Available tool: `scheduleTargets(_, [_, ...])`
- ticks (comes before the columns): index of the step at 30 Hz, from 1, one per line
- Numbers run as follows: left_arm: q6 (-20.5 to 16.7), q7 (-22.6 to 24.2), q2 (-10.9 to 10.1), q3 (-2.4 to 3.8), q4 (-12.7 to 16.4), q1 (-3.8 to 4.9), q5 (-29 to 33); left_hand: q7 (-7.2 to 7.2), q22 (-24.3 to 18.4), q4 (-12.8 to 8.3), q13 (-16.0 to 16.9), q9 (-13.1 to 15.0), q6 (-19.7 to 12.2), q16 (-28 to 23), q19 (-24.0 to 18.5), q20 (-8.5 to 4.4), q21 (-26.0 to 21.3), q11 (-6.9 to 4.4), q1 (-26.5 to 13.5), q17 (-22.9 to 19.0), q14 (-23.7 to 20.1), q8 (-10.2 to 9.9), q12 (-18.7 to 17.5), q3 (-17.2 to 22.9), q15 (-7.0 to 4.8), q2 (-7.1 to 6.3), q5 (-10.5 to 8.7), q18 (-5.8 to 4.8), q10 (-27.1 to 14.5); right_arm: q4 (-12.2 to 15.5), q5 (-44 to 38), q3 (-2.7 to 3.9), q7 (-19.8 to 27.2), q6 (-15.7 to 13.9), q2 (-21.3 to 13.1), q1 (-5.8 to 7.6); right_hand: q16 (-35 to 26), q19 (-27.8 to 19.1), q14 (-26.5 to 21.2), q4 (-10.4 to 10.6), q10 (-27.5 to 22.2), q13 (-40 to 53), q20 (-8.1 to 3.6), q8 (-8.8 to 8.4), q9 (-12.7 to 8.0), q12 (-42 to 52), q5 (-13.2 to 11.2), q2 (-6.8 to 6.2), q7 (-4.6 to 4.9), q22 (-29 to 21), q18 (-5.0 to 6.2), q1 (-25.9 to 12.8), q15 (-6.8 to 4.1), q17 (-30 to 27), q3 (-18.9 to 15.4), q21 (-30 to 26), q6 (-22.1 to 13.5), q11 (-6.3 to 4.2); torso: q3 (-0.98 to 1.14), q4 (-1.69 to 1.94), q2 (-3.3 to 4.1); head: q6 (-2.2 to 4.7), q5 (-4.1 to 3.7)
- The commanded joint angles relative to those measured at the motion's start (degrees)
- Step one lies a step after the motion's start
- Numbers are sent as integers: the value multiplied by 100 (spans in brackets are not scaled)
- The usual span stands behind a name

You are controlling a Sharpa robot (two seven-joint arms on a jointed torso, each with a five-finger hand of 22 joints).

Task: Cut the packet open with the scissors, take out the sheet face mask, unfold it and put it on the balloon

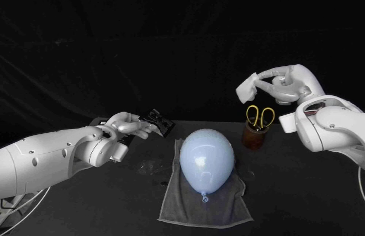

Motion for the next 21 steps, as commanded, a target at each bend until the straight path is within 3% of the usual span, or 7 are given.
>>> scheduleTargets(1, [27, 146, -150, -6, 94, -163, 283, 7, 10, -55, -6, 82, 35, -9, -48, 0, 34, -17, 30, 3, -29, 57, -20, 32, -22, 13, 20, 107, 38, 33, -16, -1, 41, 138, -37, 7, 20, -8, 601, -47, 329, 1147, -25, 45, 338, 24, 16, -26, 33, 993, -46, 48, -34, 1509, 1, -19, 24, -14, -10, -4, 7, -118, 143])
scheduleTargets(6, [60, 105, -394, -43, 196, -339, 331, 7, 14, -58, -6, 83, 35, -10, -50, 0, 40, -17, 30, 2, -29, 56, -22, 35, -22, 10, 20, 108, 38, 38, -58, -10, 15, 135, -81, 7, 20, -8, 601, -47, 329, 1147, -25, 45, 338, 24, 16, -26, 33, 993, -46, 48, -34, 1509, 1, -19, 24, -14, -5, 9, 4, -248, 248])
scheduleTargets(10, [115, -73, -535, -85, 261, -389, 344, 8, 34, -73, -9, 86, 37, -15, -63, -2, 71, -17, 31, -2, -31, 52, -33, 53, -23, -9, 21, 111, 36, 20, -78, -19, 10, 146, -72, 4, 20, -8, 601, -47, 329, 1147, -25, 45, 338, 24, 16, -26, 33, 993, -46, 48, -34, 1509, 1, -19, 24, -14, 8, -4, 4, -303, 330])
scheduleTargets(13, [106, -378, -582, -124, 283, -407, 307, 14, 59, -87, -12, 85, 30, -26, -87, -3, 108, -13, 26, -11, -36, 38, -49, 89, -20, -40, 22, 114, 30, 2, -88, -25, 4, 154, -56, 0, 20, -8, 601, -47, 329, 1147, -25, 45, 338, 24, 16, -26, 33, 993, -46, 48, -34, 1509, 1, -19, 24, -14, 13, -5, -6, -341, 344])
scheduleTargets(19, [158, -965, -580, -166, 312, -420, 254, 253, 170, -270, -38, -35, -346, -197, -464, 62, 217, 197, -24, -124, -354, -254, -293, 350, 144, -426, 22, 21, -393, 4, -100, -35, -11, 173, -55, -4, 20, -8, 601, -47, 329, 1147, -25, 45, 338, 24, 16, -26, 33, 993, -46, 48, -34, 1509, 1, -19, 24, -14, 12, -21, 3, -344, 368])
scheduleTargets(21, [203, -1134, -579, -171, 318, -422, 190, 384, 145, -437, -58, -143, -679, -240, -641, 111, 145, 340, -2, -149, -566, -473, -440, 354, 249, -715, 23, -30, -803, 6, -103, -38, -19, 178, -60, -5, 20, -9, 601, -53, 325, 1142, -24, 54, 344, 15, 16, -29, 34, 993, -46, 47, -32, 1509, 0, -21, 19, -13, 14, -22, 6, -341, 358])
